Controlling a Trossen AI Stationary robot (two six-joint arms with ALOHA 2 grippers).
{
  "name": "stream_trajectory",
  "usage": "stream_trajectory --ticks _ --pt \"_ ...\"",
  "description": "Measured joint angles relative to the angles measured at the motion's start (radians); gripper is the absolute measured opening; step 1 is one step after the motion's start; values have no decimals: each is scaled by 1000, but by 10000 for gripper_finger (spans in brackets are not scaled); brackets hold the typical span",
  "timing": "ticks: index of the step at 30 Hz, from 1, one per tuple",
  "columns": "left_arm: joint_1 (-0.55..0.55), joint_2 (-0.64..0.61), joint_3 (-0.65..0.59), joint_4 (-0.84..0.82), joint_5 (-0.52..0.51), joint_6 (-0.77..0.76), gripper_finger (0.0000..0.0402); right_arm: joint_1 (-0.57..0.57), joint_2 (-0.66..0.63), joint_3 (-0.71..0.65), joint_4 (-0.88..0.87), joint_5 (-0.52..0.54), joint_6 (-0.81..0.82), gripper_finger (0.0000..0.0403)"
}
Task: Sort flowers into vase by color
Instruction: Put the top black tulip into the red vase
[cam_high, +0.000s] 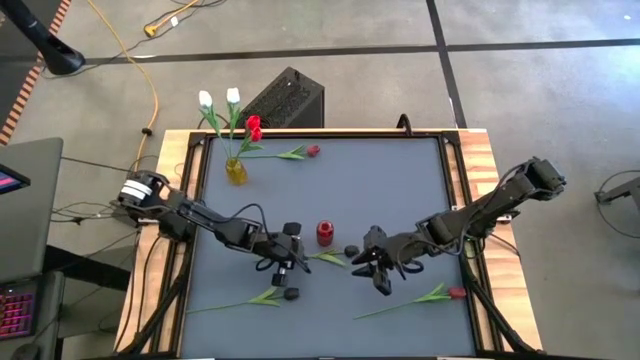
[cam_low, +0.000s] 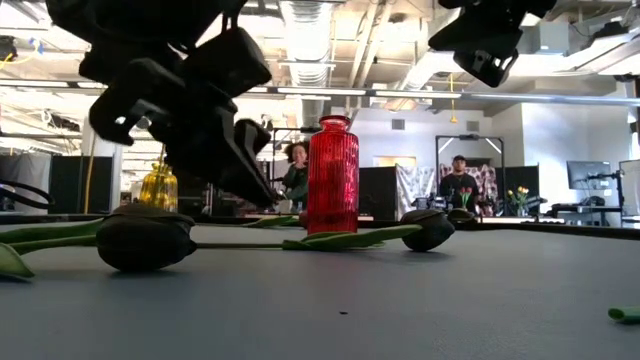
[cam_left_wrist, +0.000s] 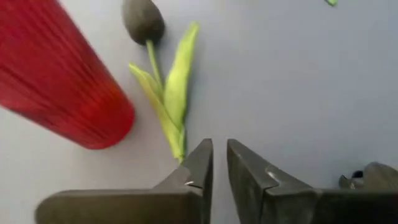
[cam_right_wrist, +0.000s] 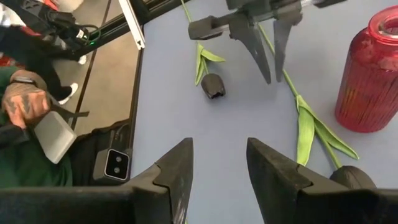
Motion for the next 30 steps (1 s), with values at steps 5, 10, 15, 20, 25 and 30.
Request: stream_trajectory --ticks 5,10,15,20,25,30 --pt "1 -3 0 -39 -31 -7 98 0 0 0 -1 0 0 175" --pt "1 -1 -19 -38 -57 -21 140 0 0 0 0 0 0 175" --pt "6 -1 -51 -34 -99 -48 155 0 0 0 1 0 0 175" --pt "8 18 -63 -10 -90 -66 150 -2 0 0 1 0 0 175" --pt "10 76 -62 12 -43 -75 137 -1 0 0 5 -1 0 175" --pt "15 92 -60 3 -47 -84 110 -1 0 0 7 -1 0 175"
